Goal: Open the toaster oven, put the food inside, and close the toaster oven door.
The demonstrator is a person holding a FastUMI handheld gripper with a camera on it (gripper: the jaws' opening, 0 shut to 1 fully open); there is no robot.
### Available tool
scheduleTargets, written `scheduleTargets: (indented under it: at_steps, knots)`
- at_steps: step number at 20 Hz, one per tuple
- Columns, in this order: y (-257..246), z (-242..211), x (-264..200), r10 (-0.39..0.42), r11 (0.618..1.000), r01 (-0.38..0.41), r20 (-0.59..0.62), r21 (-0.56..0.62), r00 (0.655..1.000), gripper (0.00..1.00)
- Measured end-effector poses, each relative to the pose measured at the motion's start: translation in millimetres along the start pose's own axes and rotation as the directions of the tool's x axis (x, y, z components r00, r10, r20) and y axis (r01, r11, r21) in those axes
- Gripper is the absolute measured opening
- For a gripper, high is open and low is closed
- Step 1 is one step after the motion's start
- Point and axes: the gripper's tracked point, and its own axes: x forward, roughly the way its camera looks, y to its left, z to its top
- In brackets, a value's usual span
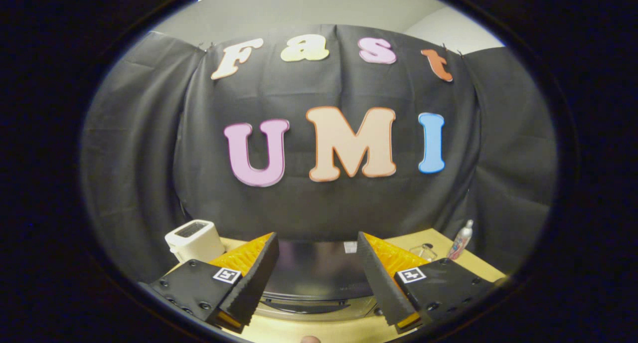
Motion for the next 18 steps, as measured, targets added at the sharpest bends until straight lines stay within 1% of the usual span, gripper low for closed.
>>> scheduleTargets:
  at_steps: [4, 7, 10, 11, 14, 18]
  knots:
    - [7, -55, 18, -0.002, 1.000, 0.003, -0.079, 0.008, 0.997, 0.98]
    - [17, -94, 26, 0.022, 1.000, -0.018, -0.145, 0.023, 0.989, 0.98]
    - [17, -122, 26, 0.009, 1.000, -0.010, -0.193, -0.004, 0.981, 0.99]
    - [17, -126, 22, 0.009, 1.000, -0.009, -0.184, 0.002, 0.983, 0.99]
    - [12, -128, 12, -0.022, 0.999, 0.027, -0.165, 0.026, 0.986, 0.99]
    - [12, -132, -5, -0.032, 0.999, 0.033, -0.164, 0.000, 0.986, 0.99]
